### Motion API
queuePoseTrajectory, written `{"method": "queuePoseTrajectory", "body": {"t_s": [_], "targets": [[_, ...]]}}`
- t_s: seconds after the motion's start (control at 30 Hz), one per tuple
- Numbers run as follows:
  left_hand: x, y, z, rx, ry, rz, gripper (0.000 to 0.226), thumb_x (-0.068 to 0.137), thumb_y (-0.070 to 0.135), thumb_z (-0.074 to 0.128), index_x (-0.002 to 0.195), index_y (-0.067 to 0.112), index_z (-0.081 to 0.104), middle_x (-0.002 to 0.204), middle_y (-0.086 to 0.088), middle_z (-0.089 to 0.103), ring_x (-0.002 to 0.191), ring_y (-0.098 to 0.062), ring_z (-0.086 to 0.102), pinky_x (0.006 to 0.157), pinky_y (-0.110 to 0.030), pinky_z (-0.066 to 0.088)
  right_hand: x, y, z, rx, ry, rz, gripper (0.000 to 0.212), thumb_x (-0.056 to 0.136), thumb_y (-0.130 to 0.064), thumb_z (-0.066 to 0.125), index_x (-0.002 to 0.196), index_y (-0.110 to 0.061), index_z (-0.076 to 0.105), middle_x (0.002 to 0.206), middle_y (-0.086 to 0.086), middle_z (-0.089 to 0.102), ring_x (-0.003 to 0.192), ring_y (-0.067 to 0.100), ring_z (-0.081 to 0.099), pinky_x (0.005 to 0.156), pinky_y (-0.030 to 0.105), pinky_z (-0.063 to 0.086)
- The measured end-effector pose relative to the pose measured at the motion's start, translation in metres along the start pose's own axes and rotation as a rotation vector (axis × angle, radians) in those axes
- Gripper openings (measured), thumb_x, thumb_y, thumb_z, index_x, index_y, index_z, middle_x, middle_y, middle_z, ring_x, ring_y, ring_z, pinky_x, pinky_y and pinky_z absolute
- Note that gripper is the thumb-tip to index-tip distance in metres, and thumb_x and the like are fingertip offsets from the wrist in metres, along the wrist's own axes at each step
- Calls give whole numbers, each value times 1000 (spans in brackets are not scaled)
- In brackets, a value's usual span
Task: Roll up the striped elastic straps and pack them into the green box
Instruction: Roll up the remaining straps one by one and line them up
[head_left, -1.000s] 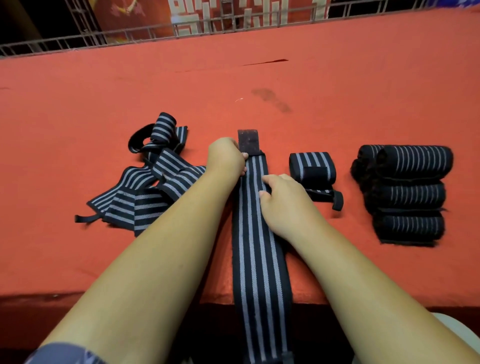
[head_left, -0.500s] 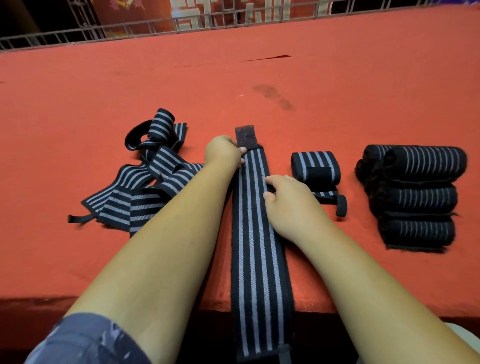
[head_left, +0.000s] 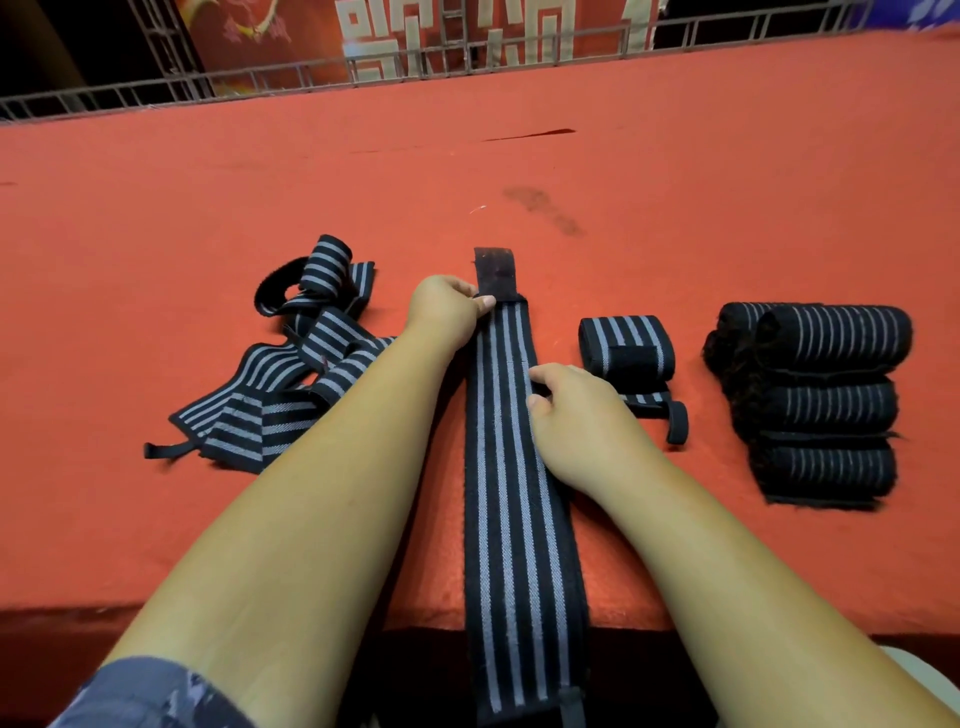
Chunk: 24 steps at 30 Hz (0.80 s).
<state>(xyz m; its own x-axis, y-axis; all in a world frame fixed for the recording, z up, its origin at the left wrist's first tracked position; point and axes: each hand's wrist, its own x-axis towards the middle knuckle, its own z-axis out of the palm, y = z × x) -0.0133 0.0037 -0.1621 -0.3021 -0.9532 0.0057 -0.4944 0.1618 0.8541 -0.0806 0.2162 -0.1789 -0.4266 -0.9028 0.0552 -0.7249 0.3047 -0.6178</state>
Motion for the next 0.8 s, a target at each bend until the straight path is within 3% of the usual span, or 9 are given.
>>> {"method": "queuePoseTrajectory", "body": {"t_s": [0.1,0.27,0.37,0.5,0.63,0.73,0.8], "targets": [[-20,15,-13,-56,15,114,11,98,22,80,99,17,70,87,4,68,75,-11,59,67,-26,46,-7,-6,-11,81,-15,16,44,110,-31,53,153,-21,54,146,2,63,135,22,57,107,32,44],[-71,52,-55,-153,16,290,15,97,27,81,105,15,76,100,4,75,85,-5,65,73,-22,45,-17,-22,-64,259,237,-36,40,106,-33,63,144,-21,65,143,-5,68,129,11,62,94,16,36],[-107,76,-82,-204,-6,377,19,96,29,83,109,16,78,102,4,78,88,-6,69,75,-23,49,-28,-36,-89,433,383,-110,39,104,-36,67,141,-24,67,134,-12,70,115,1,63,90,12,42],[-155,108,-112,-324,-99,445,4,97,16,80,99,15,77,88,2,79,83,-8,75,76,-32,62,-41,-63,-109,656,346,-222,35,104,-35,68,137,-25,70,125,-15,76,115,-3,69,107,30,54],[-192,131,-137,-384,-147,481,14,96,13,81,106,4,76,98,-12,80,84,-18,77,74,-35,63,-62,-90,-128,802,332,-330,19,106,-23,67,123,-21,76,109,-6,82,106,12,78,101,43,61],[-216,141,-152,-436,-167,488,19,96,13,81,111,2,78,107,-18,81,97,-29,79,93,-53,63,-81,-106,-143,840,335,-380,17,106,-20,68,120,-17,77,106,0,83,104,20,79,100,47,61],[-231,145,-161,-471,-197,499,19,98,12,77,115,1,79,108,-20,81,108,-38,78,102,-57,60,-92,-114,-153,844,331,-382,15,106,-21,68,115,-16,78,104,1,83,101,21,80,96,46,62]]}}
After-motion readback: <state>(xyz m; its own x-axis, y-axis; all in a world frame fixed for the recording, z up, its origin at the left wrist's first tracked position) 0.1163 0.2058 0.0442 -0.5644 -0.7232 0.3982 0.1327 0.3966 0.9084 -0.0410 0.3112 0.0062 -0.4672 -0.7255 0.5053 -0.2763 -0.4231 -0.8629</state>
